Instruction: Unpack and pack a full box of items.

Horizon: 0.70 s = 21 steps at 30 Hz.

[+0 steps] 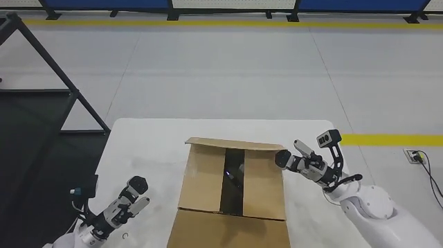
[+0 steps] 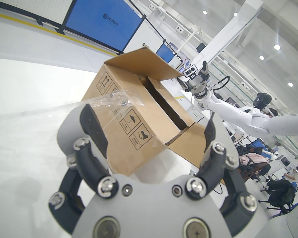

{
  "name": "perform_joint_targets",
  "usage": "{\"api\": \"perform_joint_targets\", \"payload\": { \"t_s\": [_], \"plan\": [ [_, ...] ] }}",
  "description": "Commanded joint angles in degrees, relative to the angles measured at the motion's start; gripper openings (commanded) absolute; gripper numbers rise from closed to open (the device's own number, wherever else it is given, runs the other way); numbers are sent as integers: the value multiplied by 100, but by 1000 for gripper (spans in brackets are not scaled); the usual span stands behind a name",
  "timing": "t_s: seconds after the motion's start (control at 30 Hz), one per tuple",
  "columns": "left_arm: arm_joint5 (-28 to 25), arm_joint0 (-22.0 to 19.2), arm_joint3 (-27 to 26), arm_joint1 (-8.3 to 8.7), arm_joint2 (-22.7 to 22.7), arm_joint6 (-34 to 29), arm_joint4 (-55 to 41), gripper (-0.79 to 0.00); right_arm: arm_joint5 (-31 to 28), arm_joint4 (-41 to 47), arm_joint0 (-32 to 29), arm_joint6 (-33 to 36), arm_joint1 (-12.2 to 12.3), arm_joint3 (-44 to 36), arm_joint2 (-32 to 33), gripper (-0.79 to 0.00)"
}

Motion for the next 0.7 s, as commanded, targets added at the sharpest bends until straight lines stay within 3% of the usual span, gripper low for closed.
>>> {"api": "perform_joint_targets", "payload": {
  "t_s": [0.0,0.33,0.67],
  "plan": [
    [0,0,0,0,0,0,0,0,0,0,0,0,0,0,0,0],
    [0,0,0,0,0,0,0,0,185,-707,146,-1072,-247,-302,-28,0],
    [0,0,0,0,0,0,0,0,825,-1065,1085,-1464,-751,716,-443,0]
  ]
}}
